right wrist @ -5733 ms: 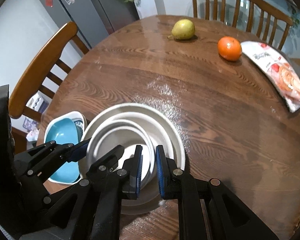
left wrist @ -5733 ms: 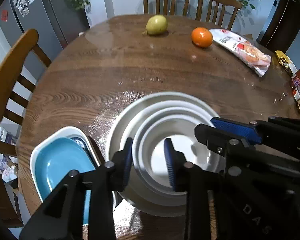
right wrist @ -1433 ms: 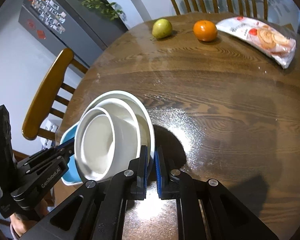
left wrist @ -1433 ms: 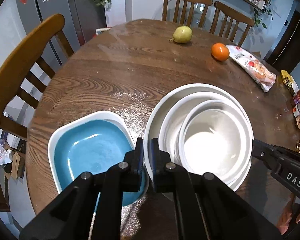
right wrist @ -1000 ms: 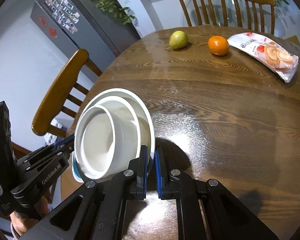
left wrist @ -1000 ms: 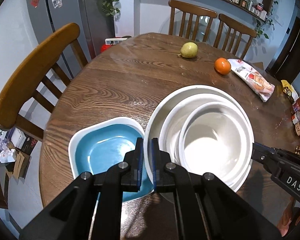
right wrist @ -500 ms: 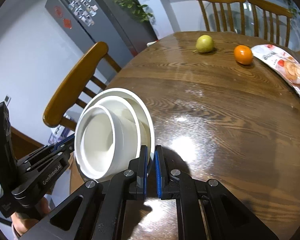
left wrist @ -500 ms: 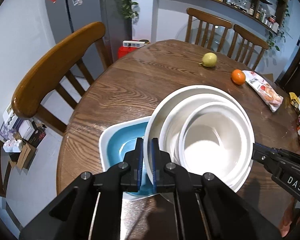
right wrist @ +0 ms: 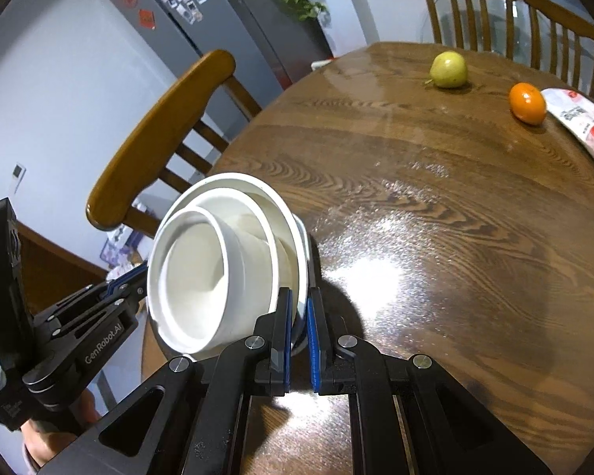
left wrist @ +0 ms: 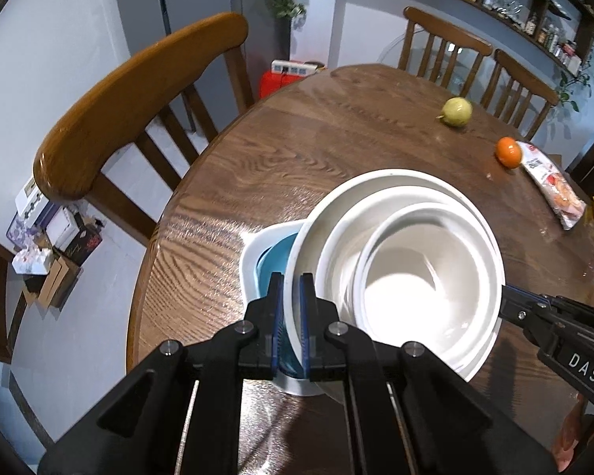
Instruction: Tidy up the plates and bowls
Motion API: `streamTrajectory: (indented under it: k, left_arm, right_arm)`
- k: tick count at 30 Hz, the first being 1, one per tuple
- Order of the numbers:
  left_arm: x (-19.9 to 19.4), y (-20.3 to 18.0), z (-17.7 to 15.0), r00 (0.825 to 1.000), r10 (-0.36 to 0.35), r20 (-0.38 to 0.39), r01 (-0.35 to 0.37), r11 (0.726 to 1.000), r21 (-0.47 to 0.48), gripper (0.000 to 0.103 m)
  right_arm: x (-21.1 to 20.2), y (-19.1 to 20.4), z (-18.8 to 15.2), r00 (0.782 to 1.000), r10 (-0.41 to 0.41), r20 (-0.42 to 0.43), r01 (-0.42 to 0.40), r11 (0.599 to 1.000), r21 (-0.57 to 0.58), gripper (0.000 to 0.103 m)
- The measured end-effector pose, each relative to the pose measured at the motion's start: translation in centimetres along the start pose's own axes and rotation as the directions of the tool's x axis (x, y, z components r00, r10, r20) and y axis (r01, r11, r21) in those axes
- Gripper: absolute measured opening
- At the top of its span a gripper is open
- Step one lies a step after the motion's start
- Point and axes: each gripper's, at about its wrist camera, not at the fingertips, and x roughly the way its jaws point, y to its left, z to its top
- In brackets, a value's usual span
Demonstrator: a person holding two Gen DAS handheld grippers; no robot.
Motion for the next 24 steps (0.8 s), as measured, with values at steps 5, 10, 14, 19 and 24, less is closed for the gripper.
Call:
streamTrajectory:
  k: [5,10,14,19,24]
  left_arm:
    - [1.4,0.9,-0.2,0.999,0.008,-0.041,-0.009,1.0,-0.02,0.003]
    - [2.0,1.3,-0.2,0.998,0.014,-0.061,-0.016,0.999,-0.028,0.003]
    - [2.5,1.5,-0.2,0.997,0.019,-0.077,-0.021,0.999,-0.032,0.004]
    - [2.7,1.7,0.0,0.997,0.024,-0.077,-0.026,0.999,-0.03,0.004]
    - [2.7,1.7,0.1,0.997,0.019,-0.075,-0.021,0.999,-0.026,0.004]
  right_arm:
    - [1.8,0.1,0.1,0.999,-0.007,-0.044,0.007,1.0,-0.006,0.011]
    - [2.7,0.5,0.3,0.998,-0.016,-0.064,0.015,1.0,-0.017,0.011]
    - [3.3,0.8,0.5,0.997,-0.028,-0.077,0.025,0.999,-0.029,0.011]
    - [3.6,1.0,0.8,0.996,-0.037,-0.079,0.035,0.999,-0.036,0.011]
    - [3.7,1.1,1.0,0.996,-0.048,-0.071,0.046,0.998,-0.038,0.011]
